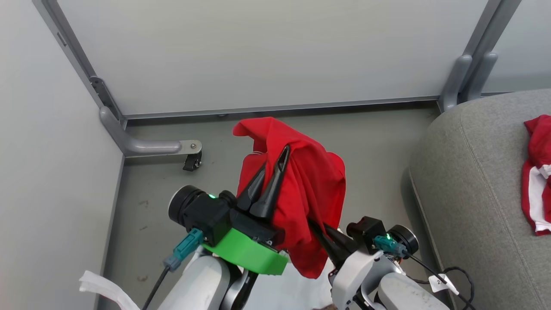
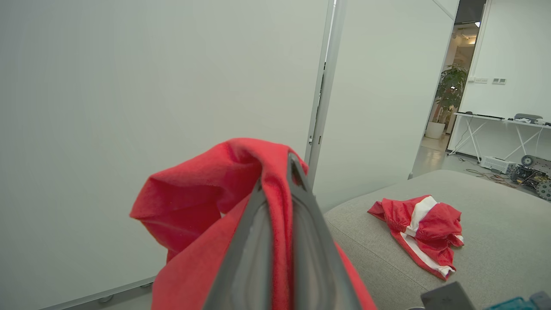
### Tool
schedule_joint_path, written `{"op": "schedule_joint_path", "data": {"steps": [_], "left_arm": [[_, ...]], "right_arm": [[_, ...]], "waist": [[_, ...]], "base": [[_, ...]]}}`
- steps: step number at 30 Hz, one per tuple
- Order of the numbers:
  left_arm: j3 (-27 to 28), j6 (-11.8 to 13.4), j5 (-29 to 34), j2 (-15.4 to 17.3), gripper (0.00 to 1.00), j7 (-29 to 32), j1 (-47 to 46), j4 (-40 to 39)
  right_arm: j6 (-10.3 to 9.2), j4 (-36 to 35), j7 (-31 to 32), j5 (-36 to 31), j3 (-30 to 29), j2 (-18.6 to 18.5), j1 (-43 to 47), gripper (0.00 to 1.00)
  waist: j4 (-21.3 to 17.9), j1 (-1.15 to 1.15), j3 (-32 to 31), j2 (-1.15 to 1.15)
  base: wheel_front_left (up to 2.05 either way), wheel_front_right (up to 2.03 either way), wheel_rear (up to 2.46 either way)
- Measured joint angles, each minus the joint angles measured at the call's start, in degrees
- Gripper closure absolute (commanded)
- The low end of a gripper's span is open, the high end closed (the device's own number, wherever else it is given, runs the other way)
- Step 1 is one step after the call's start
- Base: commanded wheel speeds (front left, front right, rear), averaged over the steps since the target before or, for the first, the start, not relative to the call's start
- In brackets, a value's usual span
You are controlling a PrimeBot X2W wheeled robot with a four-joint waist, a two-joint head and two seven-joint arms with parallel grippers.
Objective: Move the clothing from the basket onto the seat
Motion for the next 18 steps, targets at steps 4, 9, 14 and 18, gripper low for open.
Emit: {"op": "schedule_joint_path", "data": {"steps": [4, 9, 14, 18], "left_arm": [[0.9, 0.0, 0.2, 0.0, 0.0, 0.0, 0.1, 0.2], [2.4, 0.0, 1.7, -0.1, 0.0, 0.0, 0.5, 1.0], [3.9, 0.0, 2.6, -0.1, 0.0, 0.0, 1.2, 1.5], [4.5, 0.0, 3.2, -0.1, 0.0, 0.0, 1.4, 1.8]], "right_arm": [[0.0, -0.9, 0.0, 0.1, -1.2, 0.0, 0.2, 1.0], [-0.01, -4.8, 0.0, 0.2, -3.7, 0.0, 1.1, 1.0], [0.0, -9.5, 0.1, -0.2, -5.9, 0.0, 3.0, 1.0], [-0.01, -12.2, 0.1, -0.3, -6.9, -0.1, 3.5, 1.0]], "waist": [[-0.5, 0.0, 0.1, 0.0], [-2.4, 0.0, 0.3, 0.0], [-5.8, 0.0, 0.7, 0.0], [-9.6, 0.0, 1.1, 0.0]], "base": [[0.0, 0.0, 0.0], [0.0, 0.0, 0.0], [0.0, 0.0, 0.0], [0.0, 0.0, 0.0]]}}
